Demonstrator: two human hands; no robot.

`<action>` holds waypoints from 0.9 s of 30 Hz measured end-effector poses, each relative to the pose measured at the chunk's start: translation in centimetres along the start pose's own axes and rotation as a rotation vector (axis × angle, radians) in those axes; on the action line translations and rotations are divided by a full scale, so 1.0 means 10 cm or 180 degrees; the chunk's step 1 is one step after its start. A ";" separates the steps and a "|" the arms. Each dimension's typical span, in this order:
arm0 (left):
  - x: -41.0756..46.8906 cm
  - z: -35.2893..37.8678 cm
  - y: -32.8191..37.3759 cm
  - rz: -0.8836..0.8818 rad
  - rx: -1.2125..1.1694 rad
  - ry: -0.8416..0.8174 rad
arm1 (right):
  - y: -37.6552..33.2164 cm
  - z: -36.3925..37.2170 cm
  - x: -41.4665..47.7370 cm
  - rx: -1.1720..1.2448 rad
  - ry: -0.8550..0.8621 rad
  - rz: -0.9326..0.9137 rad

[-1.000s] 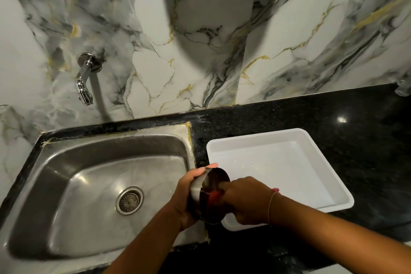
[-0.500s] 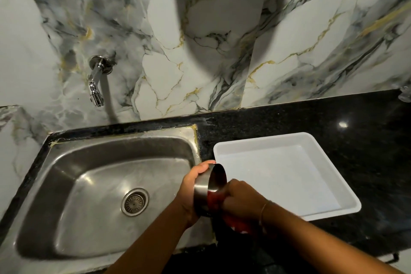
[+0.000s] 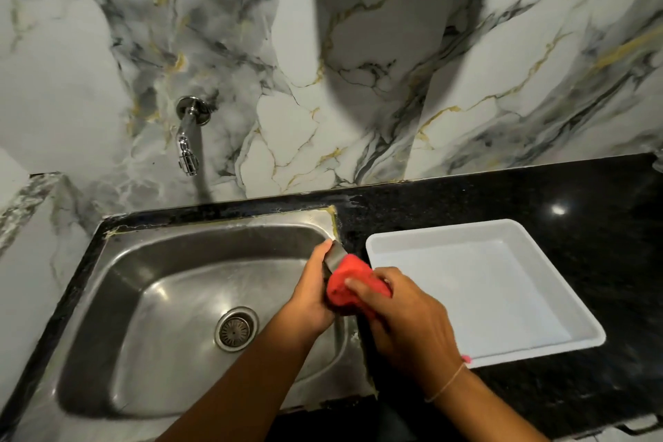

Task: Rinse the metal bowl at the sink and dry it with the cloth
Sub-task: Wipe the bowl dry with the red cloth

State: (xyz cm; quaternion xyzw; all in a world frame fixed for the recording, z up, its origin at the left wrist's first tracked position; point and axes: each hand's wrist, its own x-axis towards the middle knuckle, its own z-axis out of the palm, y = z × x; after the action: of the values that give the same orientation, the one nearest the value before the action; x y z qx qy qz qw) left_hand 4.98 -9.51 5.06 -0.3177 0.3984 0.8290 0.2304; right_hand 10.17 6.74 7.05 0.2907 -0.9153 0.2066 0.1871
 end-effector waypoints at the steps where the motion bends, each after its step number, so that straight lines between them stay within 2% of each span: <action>1: -0.01 0.00 0.01 -0.0112 -0.0097 -0.0076 | -0.02 0.02 0.00 -0.0136 -0.0096 -0.0139; 4: 0.06 -0.11 0.02 -0.0075 -0.0442 0.0030 | -0.05 0.05 -0.10 -0.0257 -0.0233 -0.0246; 8: 0.06 -0.25 0.08 0.0218 -0.0824 -0.0255 | -0.06 0.09 -0.23 -0.0344 -0.0314 -0.0206; 13: 0.02 -0.36 0.34 0.0149 -0.0215 -0.0426 | -0.30 0.14 -0.12 -0.0365 -0.0389 -0.0248; 16: 0.00 -0.33 0.44 0.0078 0.0136 -0.0339 | -0.35 0.11 -0.08 -0.0295 -0.0274 -0.0177; 23: 0.06 -0.41 0.37 0.0120 0.0285 0.0064 | 0.04 -0.25 -0.09 -0.0143 0.0159 0.0482; 25: 0.05 -0.42 0.32 0.0157 0.0379 0.0044 | 0.16 -0.29 -0.05 0.0348 0.0222 0.0728; 27: 0.03 -0.42 0.28 0.0226 0.0467 -0.0002 | 0.24 -0.31 0.00 0.1771 0.0346 0.1302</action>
State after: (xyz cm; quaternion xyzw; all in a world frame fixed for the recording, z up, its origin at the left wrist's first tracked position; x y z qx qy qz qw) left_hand 4.42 -14.46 4.21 -0.2854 0.4691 0.8053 0.2237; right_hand 9.36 10.04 9.02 0.1297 -0.8520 0.4965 0.1039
